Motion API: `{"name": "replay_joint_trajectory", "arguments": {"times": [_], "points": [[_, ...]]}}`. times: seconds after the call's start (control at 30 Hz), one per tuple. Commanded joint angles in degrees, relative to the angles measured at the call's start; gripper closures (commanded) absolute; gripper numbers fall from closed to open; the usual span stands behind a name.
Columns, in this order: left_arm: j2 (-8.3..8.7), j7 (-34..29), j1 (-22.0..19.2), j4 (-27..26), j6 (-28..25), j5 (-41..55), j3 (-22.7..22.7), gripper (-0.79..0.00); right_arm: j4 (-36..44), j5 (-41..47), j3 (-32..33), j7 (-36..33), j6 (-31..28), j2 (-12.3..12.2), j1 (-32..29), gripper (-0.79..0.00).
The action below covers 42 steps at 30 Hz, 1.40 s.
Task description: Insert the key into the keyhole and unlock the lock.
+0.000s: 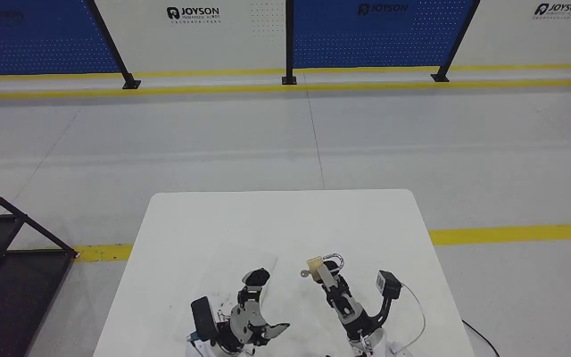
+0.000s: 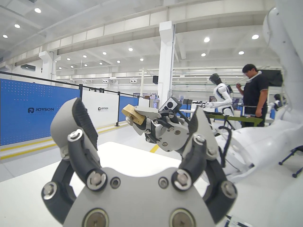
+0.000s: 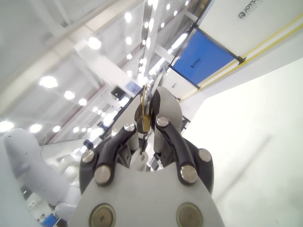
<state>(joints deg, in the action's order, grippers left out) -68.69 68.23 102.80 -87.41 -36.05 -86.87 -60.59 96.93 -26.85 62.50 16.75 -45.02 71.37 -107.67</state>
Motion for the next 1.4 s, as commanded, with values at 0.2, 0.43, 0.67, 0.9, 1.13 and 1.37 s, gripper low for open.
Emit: {"name": "replay_joint_trajectory", "arguments": {"times": [0.2,0.43,0.67,0.9,1.13,1.37], "points": [[3.05,-11.93,6.22,-7.97,-11.94,11.25,-3.99,-0.785,0.77,-1.95,1.09,0.14,1.58,-0.17,-1.3,0.0],[5.99,-21.94,14.84,-13.34,-21.96,24.15,-12.07,-0.785,2.09,-4.57,1.41,-0.88,1.84,-0.39,-2.21,0.0],[10.37,-24.53,19.56,-14.47,-21.96,30.54,-12.98,-0.785,2.09,-4.57,1.41,-0.88,1.84,-0.39,-2.21,0.0],[15.82,-33.02,20.09,-14.51,-21.96,43.83,-13.66,-0.785,0.08,-2.57,-3.63,-8.63,5.98,0.17,1.33,0.0],[20.47,-41.02,20.37,-14.23,-21.96,58.97,-17.56,-0.785,-6.98,-2.69,-13.4,-16.2,15.98,2.57,10.72,0.0],[22.27,-43.21,20.54,-10.66,-21.96,65.2,-21.15,-0.785,-14.4,-4.69,-22.29,-20.53,27.38,5.78,18.73,0.0]]}}
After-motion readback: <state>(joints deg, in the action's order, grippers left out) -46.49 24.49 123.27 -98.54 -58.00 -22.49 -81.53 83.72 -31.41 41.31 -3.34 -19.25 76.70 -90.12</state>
